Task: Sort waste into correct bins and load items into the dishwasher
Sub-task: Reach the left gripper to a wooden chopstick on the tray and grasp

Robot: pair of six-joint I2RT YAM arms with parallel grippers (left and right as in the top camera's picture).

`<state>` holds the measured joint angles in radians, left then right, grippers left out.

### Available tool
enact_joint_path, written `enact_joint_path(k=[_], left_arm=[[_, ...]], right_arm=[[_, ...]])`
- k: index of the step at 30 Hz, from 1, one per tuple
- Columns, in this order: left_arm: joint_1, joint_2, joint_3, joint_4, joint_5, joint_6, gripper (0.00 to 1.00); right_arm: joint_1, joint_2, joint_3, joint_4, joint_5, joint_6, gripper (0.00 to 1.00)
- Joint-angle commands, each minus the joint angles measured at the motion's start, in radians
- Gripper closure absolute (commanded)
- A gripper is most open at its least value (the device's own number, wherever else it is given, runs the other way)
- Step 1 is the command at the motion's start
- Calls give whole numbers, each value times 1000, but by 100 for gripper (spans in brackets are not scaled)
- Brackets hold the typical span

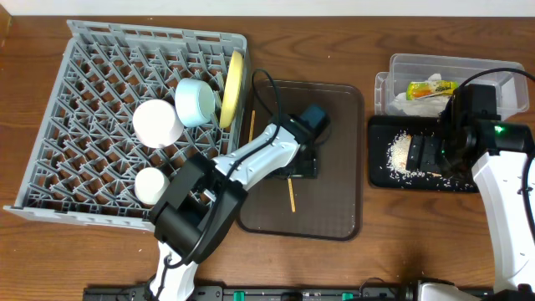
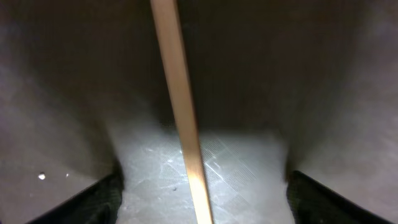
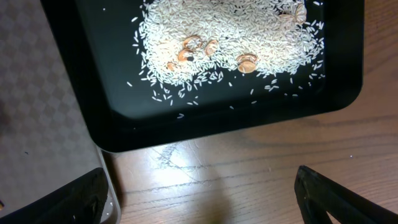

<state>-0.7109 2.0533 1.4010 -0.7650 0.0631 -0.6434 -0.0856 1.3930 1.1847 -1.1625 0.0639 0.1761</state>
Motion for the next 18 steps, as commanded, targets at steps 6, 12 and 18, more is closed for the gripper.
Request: enact_joint_path(k=[6, 12, 18], left_arm=[[-7, 28, -14, -15, -13, -6, 69], [-7, 28, -24, -23, -8, -5, 94], [-6, 9, -16, -39, -9, 25, 94]], right_arm=[[-11, -8, 19, -1, 6, 7, 6], [-11, -8, 19, -1, 6, 7, 6], [-11, -8, 19, -2, 6, 7, 7]])
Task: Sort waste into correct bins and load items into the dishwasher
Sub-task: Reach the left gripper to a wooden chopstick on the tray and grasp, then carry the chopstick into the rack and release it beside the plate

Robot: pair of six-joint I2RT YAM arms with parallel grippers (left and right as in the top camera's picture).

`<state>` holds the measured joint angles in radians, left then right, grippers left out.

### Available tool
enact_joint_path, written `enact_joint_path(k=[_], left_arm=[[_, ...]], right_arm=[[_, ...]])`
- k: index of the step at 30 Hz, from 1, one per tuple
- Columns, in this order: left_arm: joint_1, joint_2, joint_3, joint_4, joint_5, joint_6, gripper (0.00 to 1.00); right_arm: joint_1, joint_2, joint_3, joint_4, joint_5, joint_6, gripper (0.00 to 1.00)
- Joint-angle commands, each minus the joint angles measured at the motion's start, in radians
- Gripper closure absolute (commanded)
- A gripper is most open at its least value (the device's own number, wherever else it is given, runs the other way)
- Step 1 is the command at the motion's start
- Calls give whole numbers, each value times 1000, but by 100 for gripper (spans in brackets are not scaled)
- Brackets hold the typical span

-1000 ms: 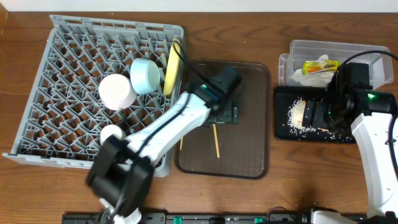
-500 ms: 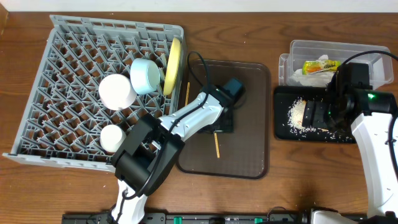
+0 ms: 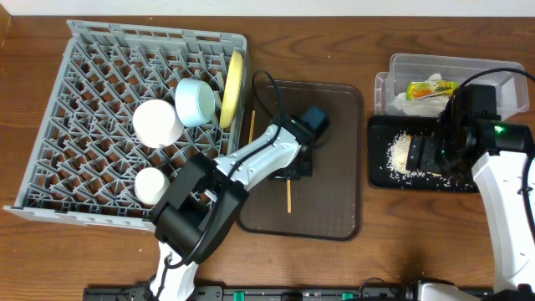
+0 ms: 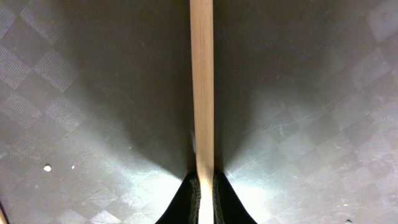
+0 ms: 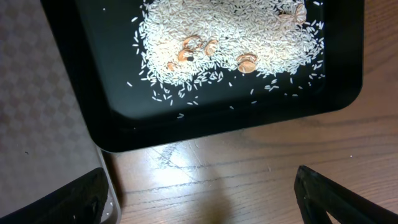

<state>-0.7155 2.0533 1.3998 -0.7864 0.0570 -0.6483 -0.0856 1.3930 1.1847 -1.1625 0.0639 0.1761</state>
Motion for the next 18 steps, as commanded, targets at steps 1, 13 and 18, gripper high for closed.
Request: enact_joint_path(k=[1, 13, 18], left_arm=[[-1, -3, -9, -26, -2, 52, 94], [34, -343, 16, -217, -29, 249, 94], [120, -469, 16, -341, -86, 256, 94]], right_arm=[[-11, -8, 19, -2, 6, 7, 7], [-11, -8, 19, -2, 6, 7, 7], [-11, -8, 19, -2, 6, 7, 7]])
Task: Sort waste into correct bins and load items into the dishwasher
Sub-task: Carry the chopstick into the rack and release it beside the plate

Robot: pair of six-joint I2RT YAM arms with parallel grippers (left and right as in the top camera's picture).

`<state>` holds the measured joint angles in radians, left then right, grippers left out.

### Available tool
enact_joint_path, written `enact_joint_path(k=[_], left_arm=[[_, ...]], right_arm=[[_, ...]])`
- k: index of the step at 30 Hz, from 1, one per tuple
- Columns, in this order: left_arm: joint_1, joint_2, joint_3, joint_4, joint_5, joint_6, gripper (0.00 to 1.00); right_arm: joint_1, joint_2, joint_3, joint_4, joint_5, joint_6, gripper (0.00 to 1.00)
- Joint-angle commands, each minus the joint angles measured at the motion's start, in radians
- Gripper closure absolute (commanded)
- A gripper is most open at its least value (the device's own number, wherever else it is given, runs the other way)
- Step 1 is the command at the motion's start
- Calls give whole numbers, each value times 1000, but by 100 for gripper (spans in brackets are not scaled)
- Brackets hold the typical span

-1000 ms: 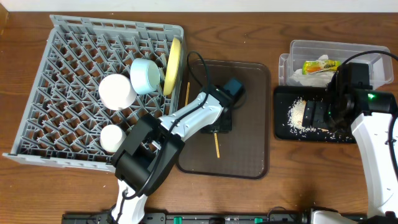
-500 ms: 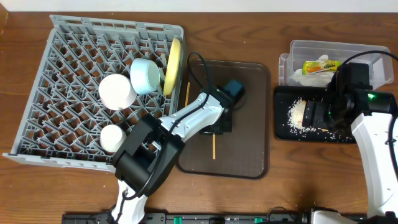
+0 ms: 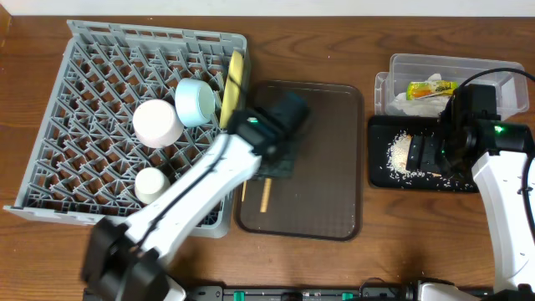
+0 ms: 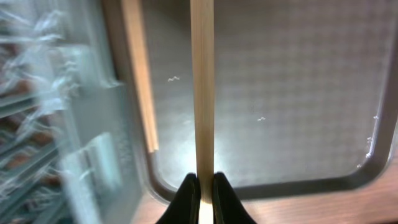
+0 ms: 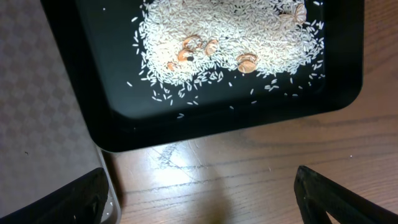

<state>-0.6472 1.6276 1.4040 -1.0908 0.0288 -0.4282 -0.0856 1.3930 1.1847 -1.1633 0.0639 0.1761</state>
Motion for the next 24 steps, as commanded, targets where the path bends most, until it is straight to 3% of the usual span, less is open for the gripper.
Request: enact_joint_path(k=[1, 14, 24], left_arm=[[69, -60, 12, -58, -71, 36, 94], [254, -113, -13, -142, -103, 118, 94], [304, -111, -165, 48, -97, 140, 94]], right_arm=[[-11, -8, 19, -1, 6, 7, 7], [-11, -8, 19, 0, 6, 7, 7], [-11, -8, 19, -1, 6, 7, 7]])
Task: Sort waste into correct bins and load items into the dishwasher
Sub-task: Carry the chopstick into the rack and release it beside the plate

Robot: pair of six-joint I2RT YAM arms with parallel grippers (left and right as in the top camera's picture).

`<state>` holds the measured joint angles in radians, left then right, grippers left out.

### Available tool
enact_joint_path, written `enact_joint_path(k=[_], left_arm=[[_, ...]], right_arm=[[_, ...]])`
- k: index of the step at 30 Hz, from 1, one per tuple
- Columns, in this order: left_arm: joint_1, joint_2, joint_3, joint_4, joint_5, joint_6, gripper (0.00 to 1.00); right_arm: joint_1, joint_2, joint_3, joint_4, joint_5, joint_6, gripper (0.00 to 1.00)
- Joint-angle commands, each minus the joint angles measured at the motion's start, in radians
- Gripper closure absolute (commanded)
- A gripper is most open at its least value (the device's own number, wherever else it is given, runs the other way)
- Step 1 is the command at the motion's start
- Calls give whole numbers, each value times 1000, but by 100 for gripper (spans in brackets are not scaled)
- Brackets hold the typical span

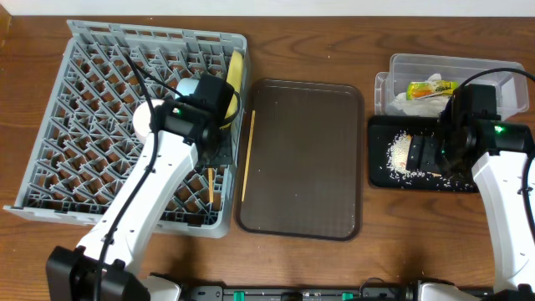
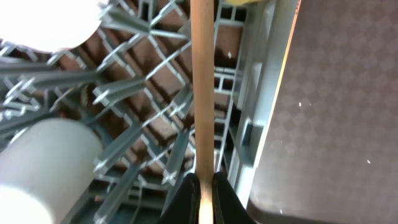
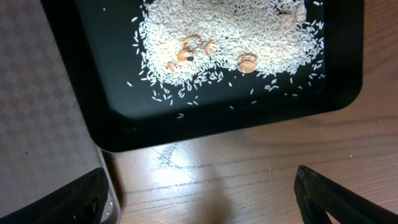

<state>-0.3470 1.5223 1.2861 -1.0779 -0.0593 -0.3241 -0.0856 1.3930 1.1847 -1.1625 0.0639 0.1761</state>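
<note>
My left gripper [image 1: 211, 157] is shut on a wooden chopstick [image 2: 201, 87], holding it over the right side of the grey dish rack [image 1: 92, 50]. In the overhead view the chopstick [image 1: 210, 186] points toward the rack's front edge. A second chopstick [image 1: 247, 154] lies along the left rim of the brown tray [image 1: 303, 217]. The rack holds two white cups [image 1: 154, 122], a light blue cup and a yellow plate [image 1: 235, 73]. My right gripper [image 3: 202, 202] stands open above the black tray [image 3: 81, 68] of rice [image 3: 230, 37] and shells.
A clear plastic bin [image 1: 401, 68] with a yellow-green wrapper [image 1: 430, 87] sits behind the black tray. Bare wooden table [image 3: 249, 174] lies in front of the black tray and between it and the brown tray.
My left gripper has moved left with the chopstick, from over the brown tray's left edge to over the rack's right side. The right arm has not moved.
My left gripper was open around a chopstick lying on the brown tray. Then it was shut on it. Then it held the chopstick above the tray's left edge, and now over the rack. The right gripper stayed open over the black tray.
</note>
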Motion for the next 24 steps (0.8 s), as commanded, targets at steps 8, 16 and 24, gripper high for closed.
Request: enact_joint_path(k=[8, 16, 24], left_arm=[[3, 0, -136, 126, -22, 90, 93], [3, -1, -140, 145, -32, 92, 62], [2, -78, -74, 145, 40, 95, 57]], right_arm=[[-11, -8, 19, -2, 6, 7, 7], [-11, -8, 19, -2, 6, 7, 7], [-11, -8, 19, -2, 6, 7, 7]])
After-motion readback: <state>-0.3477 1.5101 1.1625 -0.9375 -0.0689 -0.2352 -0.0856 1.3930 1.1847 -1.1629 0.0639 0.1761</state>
